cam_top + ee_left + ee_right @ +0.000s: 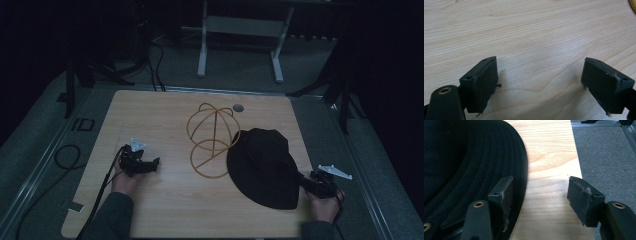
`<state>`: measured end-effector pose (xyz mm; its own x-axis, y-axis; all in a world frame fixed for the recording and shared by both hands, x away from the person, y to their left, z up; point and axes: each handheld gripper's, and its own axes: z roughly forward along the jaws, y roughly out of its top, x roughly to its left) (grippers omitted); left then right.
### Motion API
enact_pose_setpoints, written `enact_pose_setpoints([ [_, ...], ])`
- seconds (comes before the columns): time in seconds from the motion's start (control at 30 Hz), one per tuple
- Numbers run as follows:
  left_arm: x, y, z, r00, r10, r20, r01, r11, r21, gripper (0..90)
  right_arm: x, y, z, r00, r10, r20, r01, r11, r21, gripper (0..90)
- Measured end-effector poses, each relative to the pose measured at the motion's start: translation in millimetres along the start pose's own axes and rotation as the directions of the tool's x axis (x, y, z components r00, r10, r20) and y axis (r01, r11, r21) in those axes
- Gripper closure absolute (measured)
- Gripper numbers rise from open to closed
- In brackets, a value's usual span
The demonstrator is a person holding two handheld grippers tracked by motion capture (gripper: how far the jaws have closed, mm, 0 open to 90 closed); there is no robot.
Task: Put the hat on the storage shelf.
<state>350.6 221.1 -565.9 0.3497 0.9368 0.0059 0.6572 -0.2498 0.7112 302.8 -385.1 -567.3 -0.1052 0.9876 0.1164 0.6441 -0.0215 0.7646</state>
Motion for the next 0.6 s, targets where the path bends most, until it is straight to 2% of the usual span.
enact_pose_setpoints([
  [0.2, -0.1, 0.0, 0.0, 1.0000, -0.001, 0.000, 0.001, 1.0000, 0.000, 14.3, 1.8, 2.1, -0.2, 0.9999, 0.007, 0.011, -0.008, 1.000, 0.016, 41.8],
  [0.27, 0.0, 0.0, 0.0, 1.0000, 0.000, 0.000, 0.000, 1.0000, 0.000, 14.3, 2.2, 3.7, 0.1, 0.9999, -0.004, 0.012, 0.004, 1.000, 0.029, 42.3],
  [0.37, -0.1, 0.0, 0.0, 1.0000, -0.001, 0.000, 0.001, 1.0000, 0.000, 14.3, 1.5, 4.8, 0.2, 1.0000, -0.009, -0.002, 0.009, 0.999, 0.035, 44.3],
  [0.5, 0.0, 0.0, 0.0, 1.0000, 0.000, 0.000, 0.000, 1.0000, 0.000, 14.3, -3.7, 10.5, 0.3, 0.9989, -0.019, -0.043, 0.022, 0.997, 0.073, 47.7],
  [0.6, 0.0, 0.0, 0.0, 1.0000, 0.000, 0.000, 0.000, 1.0000, 0.000, 14.3, -3.9, 13.0, 0.6, 0.9983, -0.032, -0.048, 0.036, 0.995, 0.093, 47.9],
])
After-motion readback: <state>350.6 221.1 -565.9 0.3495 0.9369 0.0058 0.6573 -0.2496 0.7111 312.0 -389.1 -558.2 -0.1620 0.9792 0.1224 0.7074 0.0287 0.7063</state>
